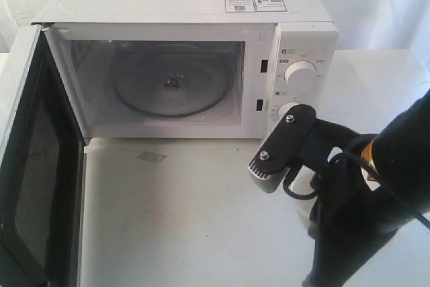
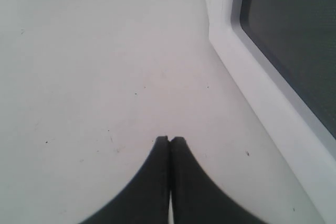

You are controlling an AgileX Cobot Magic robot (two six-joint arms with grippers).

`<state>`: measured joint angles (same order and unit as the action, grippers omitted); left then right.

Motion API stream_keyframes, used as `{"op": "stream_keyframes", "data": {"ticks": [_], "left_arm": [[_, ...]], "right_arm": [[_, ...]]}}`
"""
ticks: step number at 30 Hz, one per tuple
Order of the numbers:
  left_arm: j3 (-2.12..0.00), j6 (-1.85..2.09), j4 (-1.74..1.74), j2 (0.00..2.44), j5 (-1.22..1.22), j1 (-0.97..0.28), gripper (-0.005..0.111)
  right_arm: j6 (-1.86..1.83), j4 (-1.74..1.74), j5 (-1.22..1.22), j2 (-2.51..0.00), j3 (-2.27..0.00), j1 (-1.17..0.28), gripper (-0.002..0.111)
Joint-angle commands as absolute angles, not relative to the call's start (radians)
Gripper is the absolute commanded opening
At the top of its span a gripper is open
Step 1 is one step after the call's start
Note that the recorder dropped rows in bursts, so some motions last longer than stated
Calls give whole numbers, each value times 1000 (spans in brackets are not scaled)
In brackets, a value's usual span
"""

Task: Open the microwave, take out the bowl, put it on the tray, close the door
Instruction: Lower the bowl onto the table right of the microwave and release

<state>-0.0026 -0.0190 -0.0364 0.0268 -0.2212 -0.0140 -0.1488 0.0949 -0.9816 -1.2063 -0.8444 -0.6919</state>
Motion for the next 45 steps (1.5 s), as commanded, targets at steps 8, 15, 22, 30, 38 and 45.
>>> {"op": "stream_keyframes", "data": {"ticks": [8, 15, 22, 30, 38, 45], "left_arm": [[0, -22, -44, 21, -225, -11, 0], [0, -22, -44, 21, -225, -11, 0], [0, -22, -44, 21, -225, -11, 0], [0, -22, -44, 21, -225, -11, 0], [0, -22, -44, 21, -225, -11, 0], [0, -22, -44, 21, -225, -11, 0]], "right_arm": [[103, 326, -846, -1306, -814, -686, 0], [320, 442, -674, -1338, -681, -686, 0], [500, 538, -610, -1288, -593, -686, 0], [502, 538, -560, -1288, -555, -686, 0], [502, 554, -493, -1288, -555, -686, 0], [502, 554, -491, -1294, -555, -686, 0]]}}
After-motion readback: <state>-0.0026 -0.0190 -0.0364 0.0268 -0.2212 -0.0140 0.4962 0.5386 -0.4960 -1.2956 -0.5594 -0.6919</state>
